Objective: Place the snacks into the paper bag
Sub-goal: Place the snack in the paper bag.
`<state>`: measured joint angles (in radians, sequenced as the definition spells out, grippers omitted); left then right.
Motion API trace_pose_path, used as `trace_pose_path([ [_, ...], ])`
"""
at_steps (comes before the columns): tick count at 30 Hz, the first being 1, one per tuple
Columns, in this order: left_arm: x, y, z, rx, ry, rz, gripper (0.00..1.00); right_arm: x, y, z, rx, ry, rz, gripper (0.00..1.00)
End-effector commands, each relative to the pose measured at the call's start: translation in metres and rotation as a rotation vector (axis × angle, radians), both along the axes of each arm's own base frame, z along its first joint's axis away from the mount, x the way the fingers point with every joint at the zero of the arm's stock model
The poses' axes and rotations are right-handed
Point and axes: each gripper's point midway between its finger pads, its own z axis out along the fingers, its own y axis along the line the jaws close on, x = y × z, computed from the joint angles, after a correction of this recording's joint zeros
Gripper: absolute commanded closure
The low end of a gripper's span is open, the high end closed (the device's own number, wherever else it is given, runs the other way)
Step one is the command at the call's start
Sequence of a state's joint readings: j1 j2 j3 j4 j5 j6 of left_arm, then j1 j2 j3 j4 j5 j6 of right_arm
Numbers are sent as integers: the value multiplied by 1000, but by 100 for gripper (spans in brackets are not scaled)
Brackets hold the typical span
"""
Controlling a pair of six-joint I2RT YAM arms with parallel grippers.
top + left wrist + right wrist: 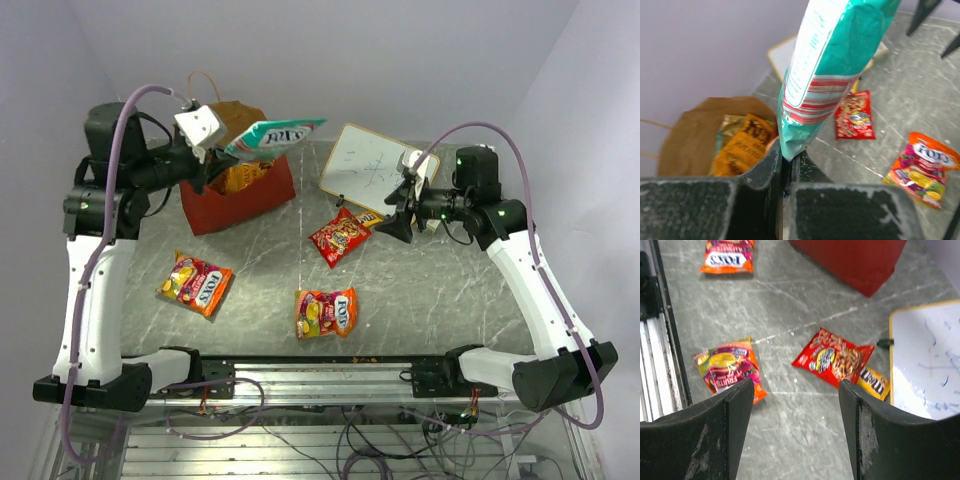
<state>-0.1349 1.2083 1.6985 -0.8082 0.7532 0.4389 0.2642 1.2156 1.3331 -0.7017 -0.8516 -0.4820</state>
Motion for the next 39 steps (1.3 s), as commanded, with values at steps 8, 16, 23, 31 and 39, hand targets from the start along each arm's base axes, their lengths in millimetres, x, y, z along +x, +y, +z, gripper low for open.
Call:
trace_pose_path([
  [8,31,69,40,138,-83,373,93,8,-33,-79,-175,57,-123,31],
  [16,71,109,7,323,1,556,93,19,-68,-126,-218,98,-267,30],
  [23,110,124,-27,452,75,596,93,19,-81,-147,-176,136,-323,30],
  [31,146,127,-72,658,120,608,93,15,-86,-151,-163,150,-334,30],
  [39,158,112,-109,774,203,565,93,13,-87,-152,-162,155,-330,30],
])
